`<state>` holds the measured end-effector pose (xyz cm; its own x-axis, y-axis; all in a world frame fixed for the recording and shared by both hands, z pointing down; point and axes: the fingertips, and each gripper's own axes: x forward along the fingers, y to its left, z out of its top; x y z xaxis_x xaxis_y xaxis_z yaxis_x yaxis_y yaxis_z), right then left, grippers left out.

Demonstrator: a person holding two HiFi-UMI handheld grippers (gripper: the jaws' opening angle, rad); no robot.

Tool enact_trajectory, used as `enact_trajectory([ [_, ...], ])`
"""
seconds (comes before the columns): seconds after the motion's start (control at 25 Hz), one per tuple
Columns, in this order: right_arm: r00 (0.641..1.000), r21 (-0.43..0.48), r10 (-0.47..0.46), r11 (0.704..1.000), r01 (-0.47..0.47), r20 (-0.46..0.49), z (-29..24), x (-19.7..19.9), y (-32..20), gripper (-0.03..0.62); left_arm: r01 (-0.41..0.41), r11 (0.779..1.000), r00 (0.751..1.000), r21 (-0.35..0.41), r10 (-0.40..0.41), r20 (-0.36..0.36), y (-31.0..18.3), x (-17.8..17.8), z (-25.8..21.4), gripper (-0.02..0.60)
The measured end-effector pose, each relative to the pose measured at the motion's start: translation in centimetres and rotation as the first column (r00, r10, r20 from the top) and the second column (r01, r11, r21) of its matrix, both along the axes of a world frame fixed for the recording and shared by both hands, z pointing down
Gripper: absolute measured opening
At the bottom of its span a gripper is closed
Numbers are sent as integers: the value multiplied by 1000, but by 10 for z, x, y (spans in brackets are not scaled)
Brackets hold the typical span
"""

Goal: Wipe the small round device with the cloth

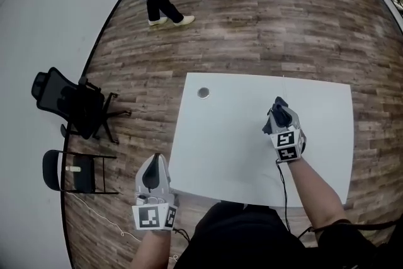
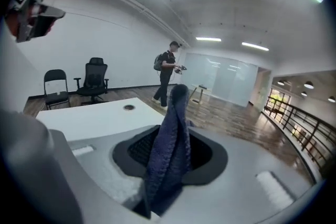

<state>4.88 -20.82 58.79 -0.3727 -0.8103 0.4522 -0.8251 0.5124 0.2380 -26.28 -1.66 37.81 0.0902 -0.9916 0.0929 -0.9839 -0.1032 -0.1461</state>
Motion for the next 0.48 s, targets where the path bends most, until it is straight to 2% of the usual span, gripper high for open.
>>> enact_trajectory([
  [0.08, 999, -93, 34, 995, -34, 1, 12, 7, -14, 118, 1, 1000, 1000, -1, -1, 1, 2, 1, 0, 6],
  [0.16, 999, -146, 33, 989, -33, -2, 20, 5, -17, 118, 7, 1000, 1000, 0, -7, 2, 6, 0, 0, 6],
  [0.48, 993, -178, -75, 982, 59, -87, 31, -24, 0, 120, 78, 997, 997, -15, -78, -23, 24, -24, 7, 6],
])
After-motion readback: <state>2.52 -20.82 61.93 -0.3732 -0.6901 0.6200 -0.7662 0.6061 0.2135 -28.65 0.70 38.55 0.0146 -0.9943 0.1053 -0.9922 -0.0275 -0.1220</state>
